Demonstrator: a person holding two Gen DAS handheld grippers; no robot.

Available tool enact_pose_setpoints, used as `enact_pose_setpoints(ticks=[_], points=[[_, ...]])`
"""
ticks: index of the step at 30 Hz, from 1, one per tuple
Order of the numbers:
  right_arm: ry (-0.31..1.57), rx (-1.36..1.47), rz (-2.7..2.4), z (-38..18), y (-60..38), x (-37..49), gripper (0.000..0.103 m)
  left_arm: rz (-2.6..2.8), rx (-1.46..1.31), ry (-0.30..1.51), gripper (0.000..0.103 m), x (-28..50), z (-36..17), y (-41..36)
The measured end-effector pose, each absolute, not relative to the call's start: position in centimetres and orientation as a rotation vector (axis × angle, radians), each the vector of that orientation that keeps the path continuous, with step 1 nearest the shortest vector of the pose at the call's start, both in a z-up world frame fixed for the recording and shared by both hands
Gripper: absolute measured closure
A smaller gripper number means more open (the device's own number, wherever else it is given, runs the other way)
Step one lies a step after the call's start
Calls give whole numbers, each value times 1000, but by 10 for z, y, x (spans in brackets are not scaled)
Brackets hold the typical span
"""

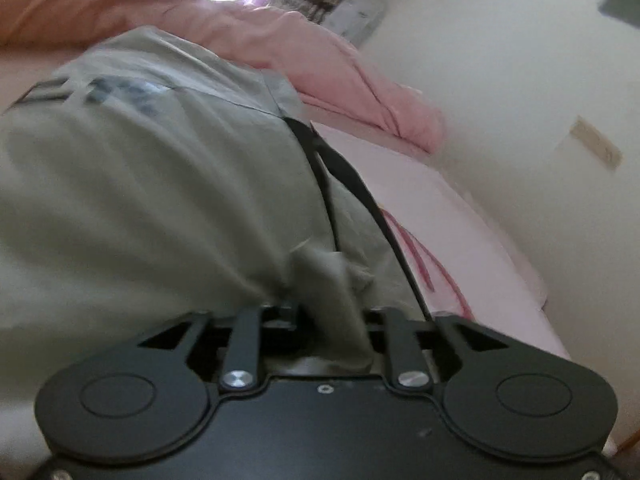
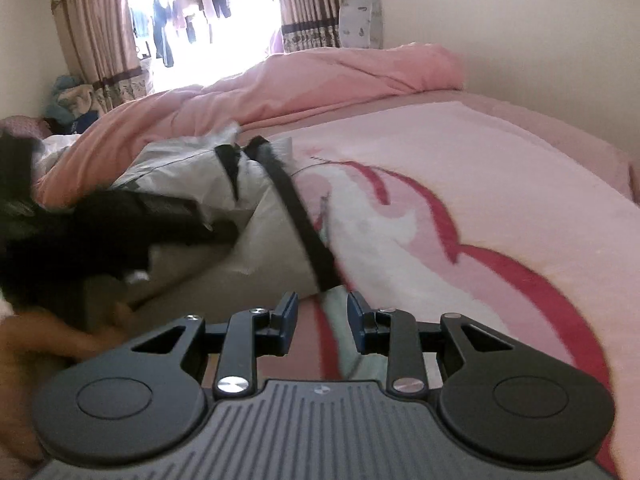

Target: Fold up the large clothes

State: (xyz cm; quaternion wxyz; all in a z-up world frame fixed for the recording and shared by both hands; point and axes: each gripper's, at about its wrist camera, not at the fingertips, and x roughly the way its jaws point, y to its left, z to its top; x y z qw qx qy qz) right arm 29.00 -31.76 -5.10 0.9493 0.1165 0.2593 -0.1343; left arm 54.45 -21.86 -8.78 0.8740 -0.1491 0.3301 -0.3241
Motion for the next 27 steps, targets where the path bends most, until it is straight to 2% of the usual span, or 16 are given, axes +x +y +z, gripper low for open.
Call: enact_pose_setpoints(ticks=[1,2,6,8,9,10,13,17,21,22,24,25,26,27], points=[[519,239,-266,-48,-319,287,66,-716,-326,692,44,543,-83,-216],[511,249,-260,-46,-322,286,66,-743,-334,697,37,540,-74,-211],[480,399,-163,-42,-331,288,63,-761,-223,541,34,509,-19,-175],[456,490,-83,-41,-330,291,49,-671,-134,486,33,495,-5,-148],[445,528,-37,-41,-328,294,45,-621,-105,475,33,487,-4,-131],[436,552,-5,-40,-326,298,40,-575,-82,470,33,480,-6,-112],[420,596,28,-40,-319,317,36,-443,-45,512,33,466,-26,-71],[477,571,-30,-46,-309,352,36,-398,-90,614,33,452,-63,-53],[538,554,-80,-54,-298,375,36,-382,-84,635,34,464,-83,-58],[541,554,-93,-56,-297,378,39,-386,-77,637,34,470,-86,-60],[546,541,-113,-58,-296,381,60,-398,-65,645,36,469,-84,-58],[549,527,-116,-57,-294,383,88,-398,-58,645,38,471,-85,-61],[544,509,-139,-54,-294,382,99,-402,-48,642,49,468,-81,-65],[524,505,-134,-47,-295,379,99,-405,-38,638,51,465,-77,-68]])
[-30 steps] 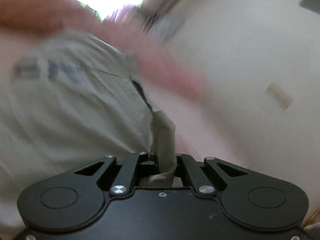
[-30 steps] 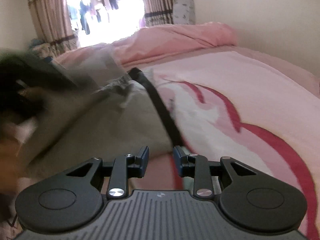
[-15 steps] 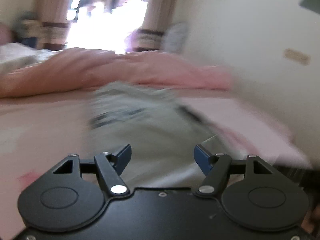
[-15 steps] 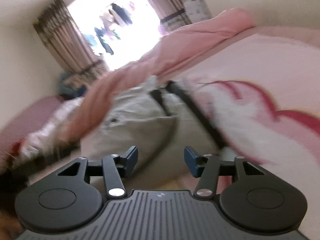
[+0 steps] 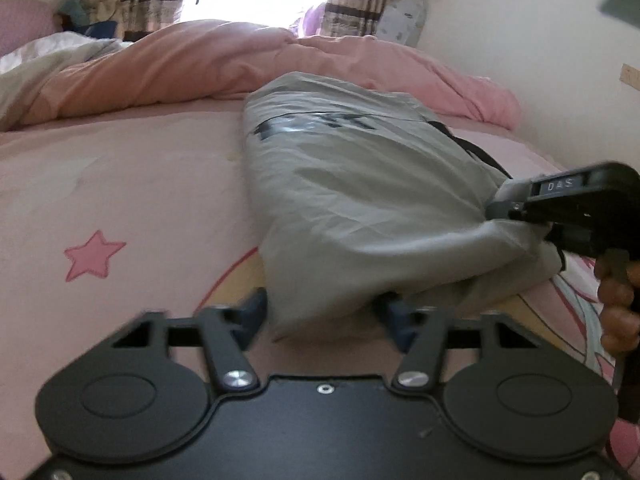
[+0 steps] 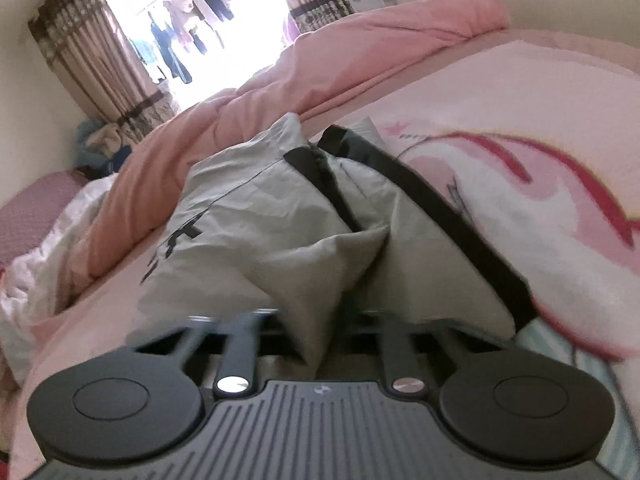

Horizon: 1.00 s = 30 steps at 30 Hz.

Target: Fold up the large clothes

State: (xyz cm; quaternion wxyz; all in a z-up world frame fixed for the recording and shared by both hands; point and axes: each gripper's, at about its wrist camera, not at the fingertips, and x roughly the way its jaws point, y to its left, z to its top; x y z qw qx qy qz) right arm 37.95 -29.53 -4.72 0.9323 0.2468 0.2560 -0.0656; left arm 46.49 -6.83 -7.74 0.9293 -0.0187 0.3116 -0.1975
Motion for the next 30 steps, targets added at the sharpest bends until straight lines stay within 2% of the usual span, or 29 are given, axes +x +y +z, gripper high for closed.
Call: enact_pose_setpoints(ticks=[2,4,8,10,12,15,21,24,25,28,30], points=[[439,515,-103,-26,-300,361,100,-404,-23,612,61,458,-69,-67],[375,532,-72,-10,-308,344,100,-426,-41,588,65,455,-59,-61],[373,572,-141,-26,-329,332,100,-473,-28,594,64,457,-62,-66],[410,608,-168,-53,-341,334,100,-466,-7,588,60,456,-67,-70],[432,672,-181,-79,-351,334,100,-460,2,580,50,459,-71,-73],[424,650,-151,-100,-350,330,101,-438,59,567,45,461,-79,-71],[431,600,-130,-100,-345,322,100,-411,36,592,45,464,-89,-65],[430,617,-107,-98,-351,322,98,-412,29,603,54,458,-83,-65],[436,625,-97,-94,-354,324,94,-423,25,616,56,454,-79,-64],[422,596,-134,-78,-359,316,72,-433,75,607,61,434,-61,-59],[388,564,-177,-64,-360,306,69,-457,84,566,61,419,-47,-49]])
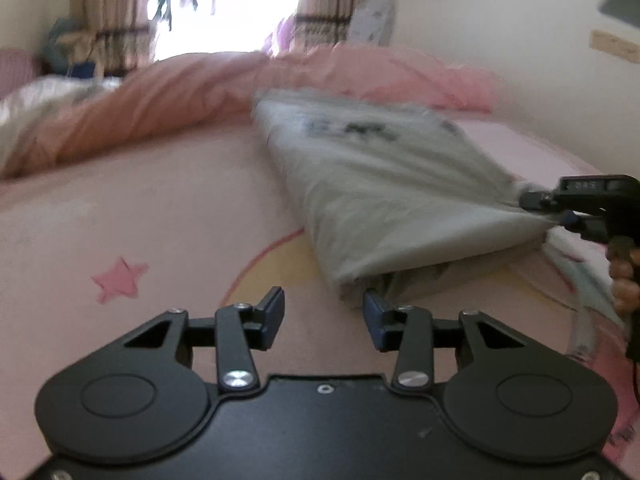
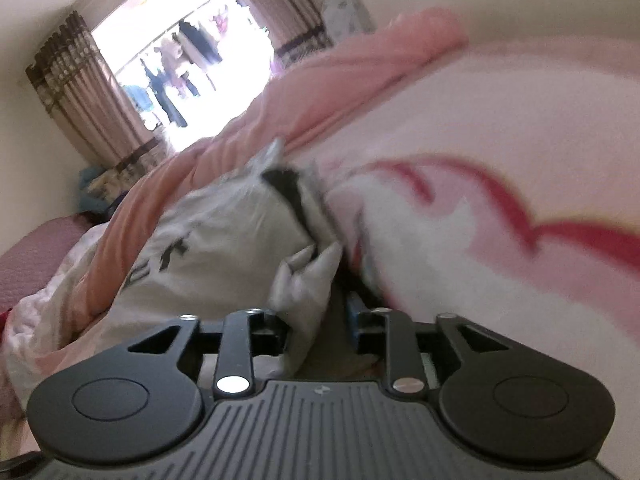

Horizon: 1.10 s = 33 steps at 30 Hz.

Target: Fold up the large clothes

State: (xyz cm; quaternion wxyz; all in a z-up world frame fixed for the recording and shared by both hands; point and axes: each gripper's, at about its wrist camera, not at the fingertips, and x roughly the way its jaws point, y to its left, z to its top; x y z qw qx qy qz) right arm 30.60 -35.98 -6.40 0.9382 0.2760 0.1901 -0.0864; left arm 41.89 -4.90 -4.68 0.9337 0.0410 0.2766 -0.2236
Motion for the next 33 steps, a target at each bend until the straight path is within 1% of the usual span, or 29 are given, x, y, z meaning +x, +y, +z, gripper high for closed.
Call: enact_pose_setpoints(ticks=[1,4,5,6,7,8,10,11,12,13,14,15,18,21,23,24,25,26,27,29,33], points=[[357,529,-195,-56,-355,300,66,-463,65,546,61,414,-38,-43],[281,385,-194,-34,-329,288,67,-480,-41,508,61,420,-16,-31],[265,342,-174,-30,-320,286,70,-488,-72,507,62,426,-12,-31],[262,304,-148,-27,-311,286,72,-497,-101,508,68,433,-10,-32],[279,273,-109,-27,-302,288,75,-510,-133,516,72,440,-11,-35],[307,255,-74,-29,-297,293,81,-530,-155,531,75,446,-14,-39],[375,219,-78,-37,-292,306,84,-562,-171,574,79,458,-25,-51],[406,204,-111,-43,-293,312,84,-564,-166,596,83,460,-30,-57],[432,198,-143,-49,-297,316,85,-570,-164,608,83,462,-36,-62],[458,209,-171,-56,-304,321,88,-578,-166,612,83,463,-41,-65],[481,230,-178,-62,-312,325,100,-590,-174,624,83,464,-45,-67],[503,264,-176,-70,-321,328,103,-603,-189,642,83,465,-51,-71],[493,325,-149,-79,-331,326,103,-616,-183,662,85,470,-67,-80],[515,276,-138,-70,-325,328,103,-626,-181,671,85,471,-63,-83],[495,286,-102,-59,-326,327,85,-665,-204,680,85,478,-51,-79],[459,292,-89,-52,-328,326,81,-675,-206,654,85,479,-43,-75],[420,289,-71,-43,-330,331,72,-658,-185,611,74,478,-32,-71],[397,279,-56,-36,-332,337,63,-627,-165,575,57,480,-23,-66],[380,272,-41,-29,-336,344,61,-596,-157,543,48,486,-15,-62],[367,294,5,-19,-347,368,53,-538,-172,540,48,510,-9,-53],[377,398,52,-15,-374,418,51,-472,-314,662,52,570,-26,-37]])
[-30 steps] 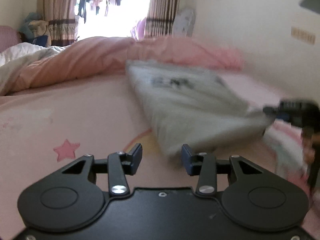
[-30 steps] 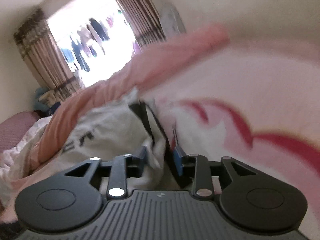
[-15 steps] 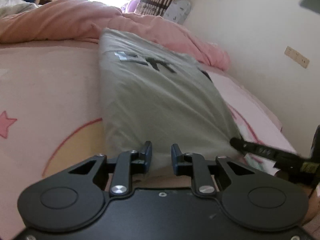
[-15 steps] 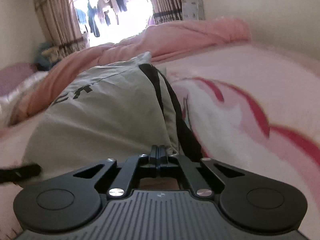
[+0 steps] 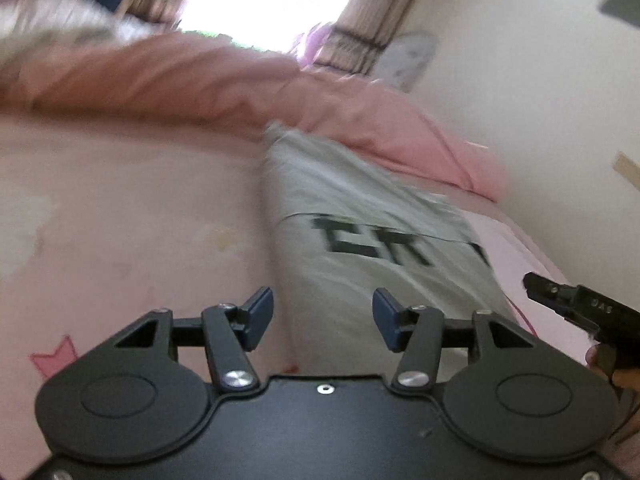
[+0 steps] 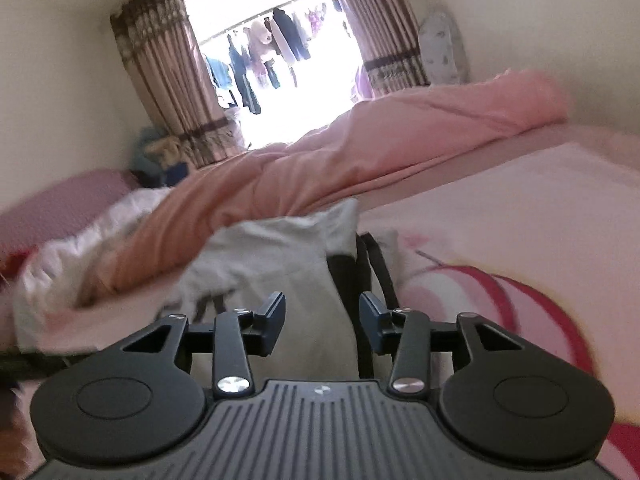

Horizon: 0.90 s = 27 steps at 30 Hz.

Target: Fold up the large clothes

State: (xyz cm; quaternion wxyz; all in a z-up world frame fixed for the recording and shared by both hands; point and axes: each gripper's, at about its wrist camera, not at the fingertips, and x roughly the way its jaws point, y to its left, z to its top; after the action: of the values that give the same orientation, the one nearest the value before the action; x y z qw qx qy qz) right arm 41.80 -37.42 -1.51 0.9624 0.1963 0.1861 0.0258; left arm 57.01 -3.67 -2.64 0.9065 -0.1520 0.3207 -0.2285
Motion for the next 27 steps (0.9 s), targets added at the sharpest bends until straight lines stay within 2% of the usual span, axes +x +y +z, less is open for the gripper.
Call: enact_pose_setpoints(ticks=[7,9,11,12,13,14,16,19,23,27], points=[[455,510,99,-40,-394,478,48,-549,-544,752,49,617,-62,-34],[454,536,122,-47,-393,483,40,-561,-566,760,47,626,-67,-38],[455,567,124,-51,-393,488,41,-563,-556,753,45,626,-68,-45],[450,573,122,-51,-392,487,44,-560,-550,747,45,626,-68,-47],[443,556,108,-49,-391,486,62,-556,-541,742,45,625,-66,-49],[437,530,95,-46,-389,484,85,-554,-530,739,49,625,-64,-52],[409,498,105,-35,-387,477,93,-556,-520,727,54,621,-57,-56],[348,470,101,-23,-395,468,94,-576,-475,707,53,619,-51,-65],[463,454,44,-51,-405,491,94,-559,-336,683,43,621,-57,-87],[471,481,27,-60,-405,495,89,-556,-312,695,35,631,-67,-93]])
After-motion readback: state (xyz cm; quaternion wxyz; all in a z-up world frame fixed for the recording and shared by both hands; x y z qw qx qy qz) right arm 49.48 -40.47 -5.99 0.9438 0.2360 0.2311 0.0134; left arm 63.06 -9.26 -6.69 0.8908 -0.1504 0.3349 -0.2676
